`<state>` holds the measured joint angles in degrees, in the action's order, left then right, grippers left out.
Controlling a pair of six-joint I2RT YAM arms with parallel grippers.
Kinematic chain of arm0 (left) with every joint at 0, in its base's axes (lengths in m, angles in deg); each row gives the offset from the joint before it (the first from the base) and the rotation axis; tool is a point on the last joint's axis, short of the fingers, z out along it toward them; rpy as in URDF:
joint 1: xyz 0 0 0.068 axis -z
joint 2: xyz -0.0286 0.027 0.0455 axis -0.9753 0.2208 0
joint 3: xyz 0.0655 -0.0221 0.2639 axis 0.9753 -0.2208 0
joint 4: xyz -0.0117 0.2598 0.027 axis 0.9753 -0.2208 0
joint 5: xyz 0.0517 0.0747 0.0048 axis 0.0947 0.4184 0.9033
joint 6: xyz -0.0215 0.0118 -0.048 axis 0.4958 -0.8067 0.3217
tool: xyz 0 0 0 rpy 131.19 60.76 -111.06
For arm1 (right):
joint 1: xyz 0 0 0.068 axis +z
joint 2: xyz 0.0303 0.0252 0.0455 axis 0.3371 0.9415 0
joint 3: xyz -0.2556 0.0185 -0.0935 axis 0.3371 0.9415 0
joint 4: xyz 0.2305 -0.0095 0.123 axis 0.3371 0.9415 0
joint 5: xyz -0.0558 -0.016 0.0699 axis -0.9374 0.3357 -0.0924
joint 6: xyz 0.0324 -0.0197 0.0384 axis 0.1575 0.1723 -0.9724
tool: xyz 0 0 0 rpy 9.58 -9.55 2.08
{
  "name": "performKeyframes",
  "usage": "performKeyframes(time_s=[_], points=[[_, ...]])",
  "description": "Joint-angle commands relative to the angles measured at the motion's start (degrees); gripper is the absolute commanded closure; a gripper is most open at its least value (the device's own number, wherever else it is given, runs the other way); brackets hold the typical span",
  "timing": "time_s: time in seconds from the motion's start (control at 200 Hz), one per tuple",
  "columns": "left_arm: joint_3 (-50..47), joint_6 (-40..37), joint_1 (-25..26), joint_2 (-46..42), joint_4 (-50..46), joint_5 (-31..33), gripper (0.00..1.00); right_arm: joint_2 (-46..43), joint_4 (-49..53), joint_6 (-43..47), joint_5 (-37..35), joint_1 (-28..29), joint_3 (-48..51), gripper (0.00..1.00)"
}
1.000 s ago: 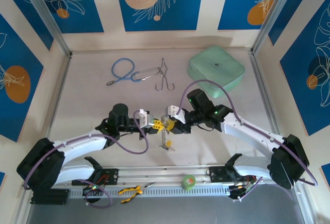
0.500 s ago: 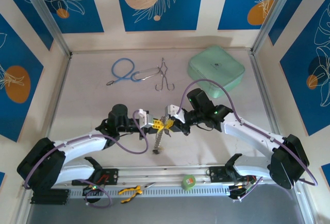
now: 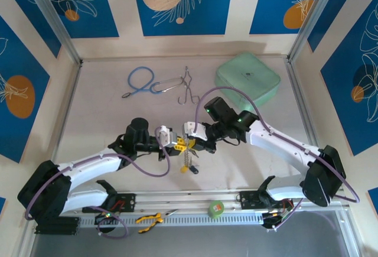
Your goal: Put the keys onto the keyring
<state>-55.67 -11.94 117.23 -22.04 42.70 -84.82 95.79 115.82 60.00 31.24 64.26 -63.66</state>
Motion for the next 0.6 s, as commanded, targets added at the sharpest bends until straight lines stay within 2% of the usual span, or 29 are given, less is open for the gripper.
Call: performKeyframes(time_s=[0.0, 0.135, 0.265, 0.595], points=[[2.24, -1.91, 0.39, -0.79, -1.75, -1.28, 0.83, 1.5, 4.65, 2.7, -2.41, 1.05, -3.13, 1.0], [2.35, -2.09, 0.43, -0.67, -2.52, -2.29, 0.73, 2.21, 4.74, 2.02, -3.39, 1.08, -4.53, 1.0], [2.56, -2.65, 0.36, -0.59, -3.18, -2.98, 0.72, 1.86, 4.06, 1.22, -2.15, 0.91, -4.84, 1.0], [3.52, -3.11, 0.39, -0.41, -4.25, -3.18, 0.87, 3.54, 6.31, 2.59, -4.63, 2.69, -6.38, 1.0]])
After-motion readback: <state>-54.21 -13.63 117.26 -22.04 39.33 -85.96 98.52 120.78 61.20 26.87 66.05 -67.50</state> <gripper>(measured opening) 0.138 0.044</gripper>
